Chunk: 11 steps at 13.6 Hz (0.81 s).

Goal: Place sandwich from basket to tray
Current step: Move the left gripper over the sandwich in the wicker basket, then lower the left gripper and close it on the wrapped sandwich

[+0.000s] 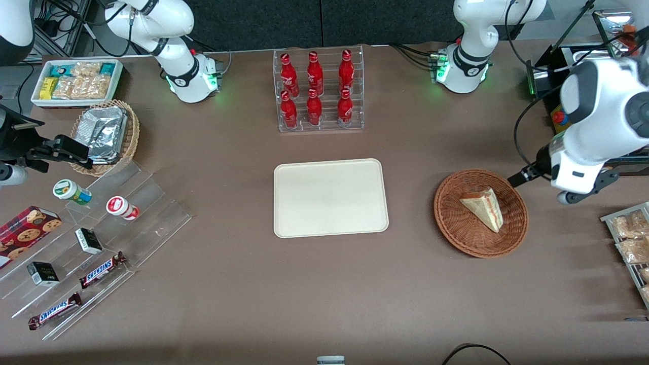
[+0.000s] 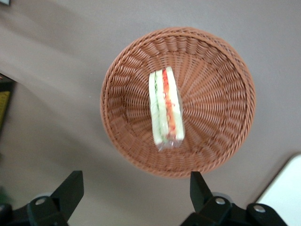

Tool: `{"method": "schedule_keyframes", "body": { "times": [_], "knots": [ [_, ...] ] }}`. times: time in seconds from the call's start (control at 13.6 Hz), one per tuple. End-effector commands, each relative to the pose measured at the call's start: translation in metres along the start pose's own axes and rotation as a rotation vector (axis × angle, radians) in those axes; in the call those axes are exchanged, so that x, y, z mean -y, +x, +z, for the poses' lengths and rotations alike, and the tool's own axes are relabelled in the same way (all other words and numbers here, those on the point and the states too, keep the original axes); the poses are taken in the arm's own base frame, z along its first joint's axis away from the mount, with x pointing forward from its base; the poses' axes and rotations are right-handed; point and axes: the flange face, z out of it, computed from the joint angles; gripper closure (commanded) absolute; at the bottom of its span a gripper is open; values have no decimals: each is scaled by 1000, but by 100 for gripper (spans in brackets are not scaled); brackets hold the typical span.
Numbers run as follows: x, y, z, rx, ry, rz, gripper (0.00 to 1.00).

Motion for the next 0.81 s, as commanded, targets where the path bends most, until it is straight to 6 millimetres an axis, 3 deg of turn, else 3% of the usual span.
{"method": "schedule_keyframes", "body": {
  "times": [0.0,0.15,0.37,0.74],
  "knots": [
    [-15,1,17,-27,-4,-102,0],
    [-33,1,41,-35,-9,-132,0],
    [-40,-1,73,-56,-30,-174,0],
    [-33,-12,122,-66,4,-146,0]
  ]
}}
